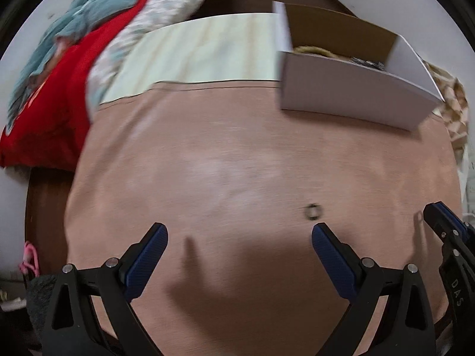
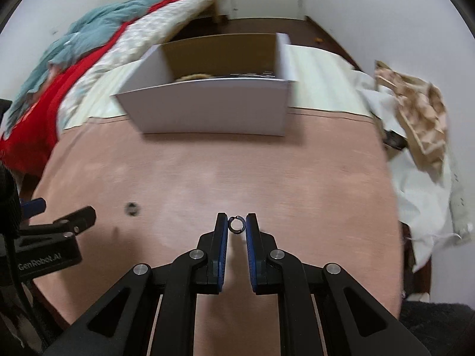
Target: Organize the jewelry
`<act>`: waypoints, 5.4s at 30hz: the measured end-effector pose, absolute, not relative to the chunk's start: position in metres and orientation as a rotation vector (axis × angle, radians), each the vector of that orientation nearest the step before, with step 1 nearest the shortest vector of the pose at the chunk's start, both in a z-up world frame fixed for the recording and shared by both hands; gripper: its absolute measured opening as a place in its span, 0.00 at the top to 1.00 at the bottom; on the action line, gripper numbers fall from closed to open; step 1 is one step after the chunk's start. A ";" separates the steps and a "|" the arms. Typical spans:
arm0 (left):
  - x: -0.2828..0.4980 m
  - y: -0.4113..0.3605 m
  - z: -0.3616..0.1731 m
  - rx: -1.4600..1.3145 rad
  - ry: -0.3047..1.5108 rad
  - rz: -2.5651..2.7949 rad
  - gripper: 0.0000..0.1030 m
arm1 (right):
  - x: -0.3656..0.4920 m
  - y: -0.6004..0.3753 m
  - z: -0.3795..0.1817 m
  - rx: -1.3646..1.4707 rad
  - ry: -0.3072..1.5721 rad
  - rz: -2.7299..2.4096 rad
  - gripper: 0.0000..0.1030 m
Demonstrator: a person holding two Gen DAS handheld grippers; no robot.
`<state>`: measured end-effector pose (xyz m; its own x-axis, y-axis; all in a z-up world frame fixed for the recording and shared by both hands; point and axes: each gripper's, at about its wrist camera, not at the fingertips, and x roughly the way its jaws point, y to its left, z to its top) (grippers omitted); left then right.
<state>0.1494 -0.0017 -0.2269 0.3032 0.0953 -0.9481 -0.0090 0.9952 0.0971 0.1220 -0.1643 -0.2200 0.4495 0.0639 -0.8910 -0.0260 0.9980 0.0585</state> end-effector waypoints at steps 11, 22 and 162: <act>0.151 -0.046 -0.235 0.136 1.242 -0.041 0.79 | 0.115 -0.201 -0.229 0.045 1.134 -0.042 0.88; 0.145 -0.046 -0.227 0.130 1.190 -0.072 0.92 | 0.113 -0.200 -0.222 0.052 1.119 -0.058 0.88; 0.134 -0.008 0.036 0.014 0.954 0.067 0.00 | 0.118 -0.194 0.068 -0.009 0.916 -0.131 0.00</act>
<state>0.1342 -0.0081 0.0358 0.5768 0.0636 -0.8144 -0.0516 0.9978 0.0413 0.1176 -0.1944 0.0683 0.6015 -0.1167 -0.7903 0.1091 0.9920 -0.0634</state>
